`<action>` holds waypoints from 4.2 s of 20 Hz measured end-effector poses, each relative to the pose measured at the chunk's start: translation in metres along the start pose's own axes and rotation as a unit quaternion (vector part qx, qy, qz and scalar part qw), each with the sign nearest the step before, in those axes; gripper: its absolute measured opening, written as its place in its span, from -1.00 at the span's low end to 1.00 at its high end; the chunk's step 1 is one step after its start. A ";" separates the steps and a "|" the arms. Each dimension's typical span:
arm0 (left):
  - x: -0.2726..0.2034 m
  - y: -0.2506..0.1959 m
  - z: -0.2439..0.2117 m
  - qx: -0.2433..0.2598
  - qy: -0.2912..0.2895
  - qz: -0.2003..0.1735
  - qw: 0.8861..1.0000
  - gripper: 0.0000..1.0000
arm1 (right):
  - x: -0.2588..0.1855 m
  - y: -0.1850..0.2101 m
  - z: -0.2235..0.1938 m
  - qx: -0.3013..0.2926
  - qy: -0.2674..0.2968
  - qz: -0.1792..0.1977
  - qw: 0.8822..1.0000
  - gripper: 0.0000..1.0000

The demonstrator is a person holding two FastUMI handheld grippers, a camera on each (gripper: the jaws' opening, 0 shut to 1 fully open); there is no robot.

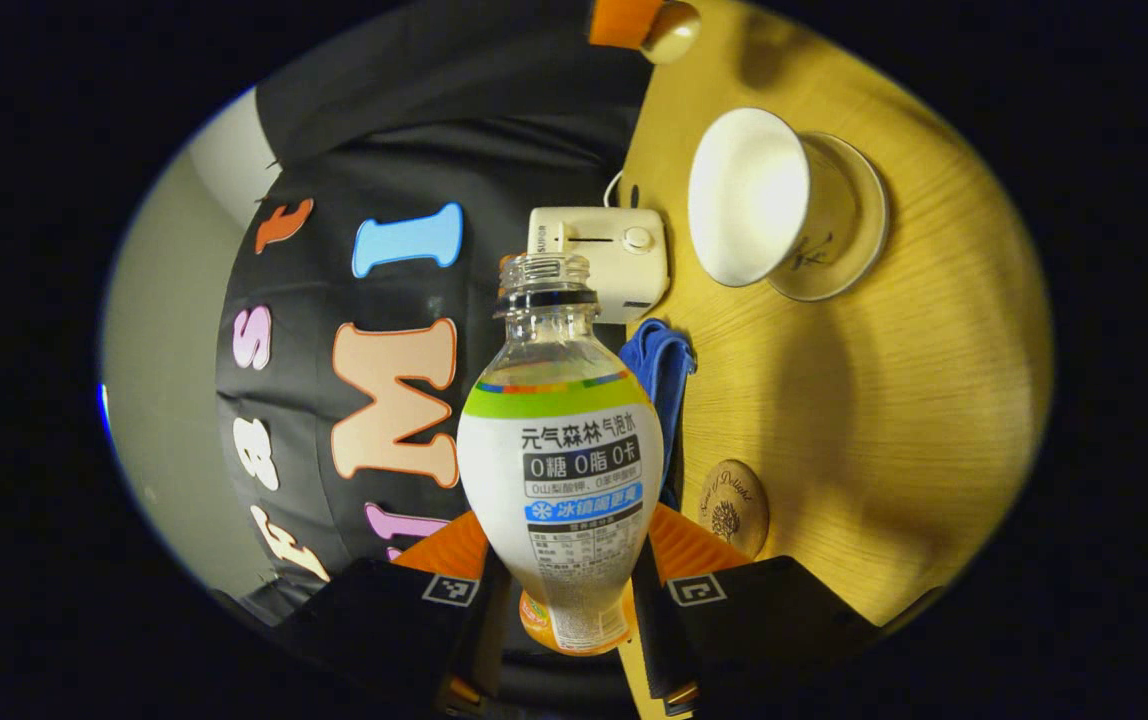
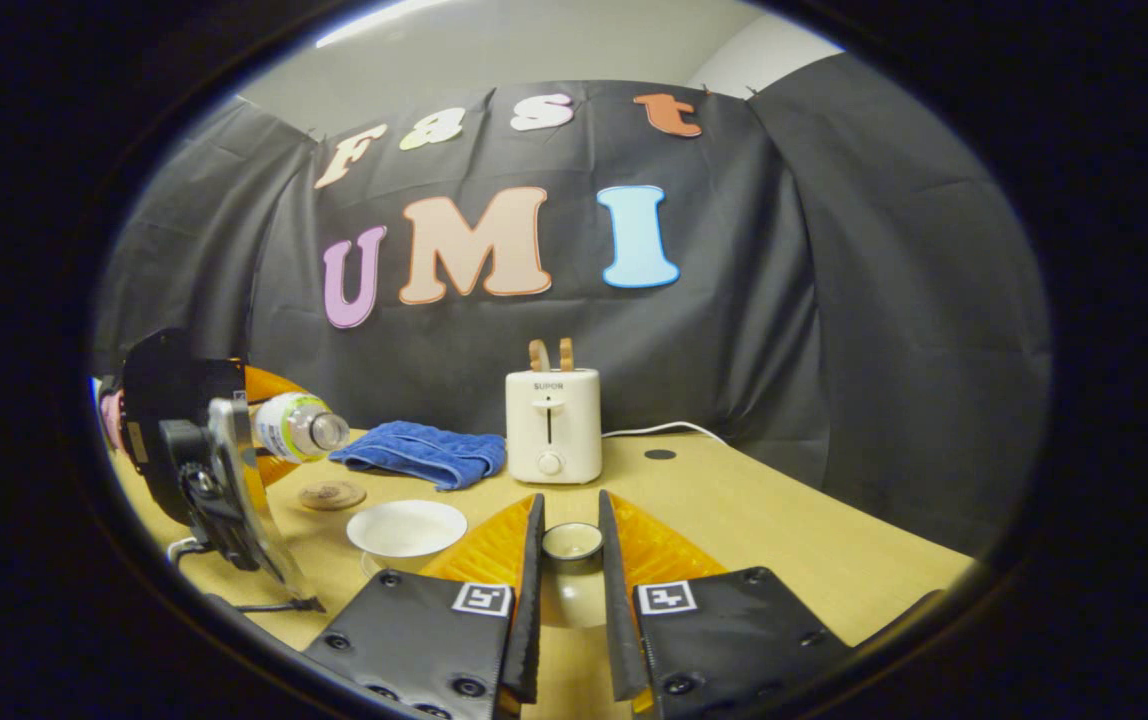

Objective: Open the teacup lid with one hand, grasp the water bottle and pour water into the teacup with the other hand; after pouring, place the water bottle on the coaster and then close the teacup lid.

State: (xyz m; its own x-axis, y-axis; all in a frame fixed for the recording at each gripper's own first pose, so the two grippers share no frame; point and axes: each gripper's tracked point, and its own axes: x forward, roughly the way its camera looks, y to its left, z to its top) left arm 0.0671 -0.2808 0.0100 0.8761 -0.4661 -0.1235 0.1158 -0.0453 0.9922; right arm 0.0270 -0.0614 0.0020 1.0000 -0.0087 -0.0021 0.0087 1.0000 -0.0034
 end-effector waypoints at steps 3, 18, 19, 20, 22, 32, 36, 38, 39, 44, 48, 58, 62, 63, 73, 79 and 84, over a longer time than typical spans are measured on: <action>0.000 -0.004 0.000 0.037 0.000 -0.009 0.999 0.07 | -0.001 0.001 0.000 0.000 0.000 0.000 1.000 -0.39; -0.011 -0.011 0.008 0.170 -0.010 -0.014 0.985 0.06 | -0.001 0.000 -0.001 0.000 0.001 0.000 1.000 -0.37; -0.011 -0.011 0.009 0.176 -0.011 -0.013 0.984 0.06 | 0.000 0.000 0.000 0.000 0.001 0.000 1.000 -0.37; -0.012 -0.006 0.008 0.184 -0.012 -0.010 0.983 0.06 | 0.000 0.000 -0.001 0.000 0.001 0.000 1.000 -0.39; -0.011 0.005 0.011 0.202 -0.015 -0.003 0.979 0.07 | 0.000 0.000 -0.001 0.000 0.001 0.000 1.000 -0.39; -0.015 0.043 0.018 0.263 -0.023 0.012 0.964 0.06 | -0.001 0.000 -0.001 0.000 0.001 0.000 1.000 -0.37; -0.013 0.056 0.021 0.286 -0.022 0.020 0.958 0.06 | 0.000 0.000 0.000 0.000 0.001 0.001 1.000 -0.37; -0.012 0.060 0.025 0.294 -0.025 0.024 0.955 0.06 | 0.000 0.000 0.000 0.000 0.001 0.001 1.000 -0.37; -0.011 0.060 0.026 0.298 -0.027 0.025 0.954 0.06 | 0.000 0.000 0.000 0.000 0.001 0.001 1.000 -0.39; -0.009 0.058 0.024 0.302 -0.025 0.022 0.953 0.06 | 0.000 0.000 -0.001 0.000 0.001 0.001 1.000 -0.39; -0.009 0.048 0.012 0.276 -0.014 0.005 0.961 0.04 | 0.000 0.000 0.000 0.000 0.001 0.001 1.000 -0.37; -0.021 -0.013 0.006 -0.087 -0.018 -0.091 0.992 0.10 | 0.000 0.000 0.000 0.000 0.001 0.001 1.000 -0.37; -0.027 -0.014 0.009 -0.255 -0.026 -0.101 0.961 0.00 | 0.000 0.000 0.000 0.000 0.000 0.002 1.000 -0.37; -0.031 -0.007 0.009 -0.293 -0.033 -0.091 0.951 0.05 | 0.000 0.001 0.000 0.000 0.000 0.003 1.000 -0.37; -0.024 0.021 -0.023 -0.647 -0.058 -0.053 0.758 0.04 | 0.000 0.002 0.000 0.000 0.000 0.005 1.000 -0.37; 0.002 0.014 -0.028 -0.711 -0.069 -0.054 0.698 0.03 | 0.000 0.002 0.000 0.000 0.000 0.005 1.000 -0.39; 0.035 0.009 -0.028 -0.711 -0.063 -0.051 0.698 0.04 | 0.000 0.002 0.000 0.000 0.000 0.005 1.000 -0.37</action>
State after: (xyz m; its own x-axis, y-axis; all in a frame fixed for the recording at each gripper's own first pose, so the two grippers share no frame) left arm 0.1117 -0.2732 0.0139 0.7911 -0.6033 -0.1007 0.6016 0.7972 -0.0503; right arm 0.0270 -0.0599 0.0017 1.0000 0.0022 -0.0030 -0.0022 1.0000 -0.0036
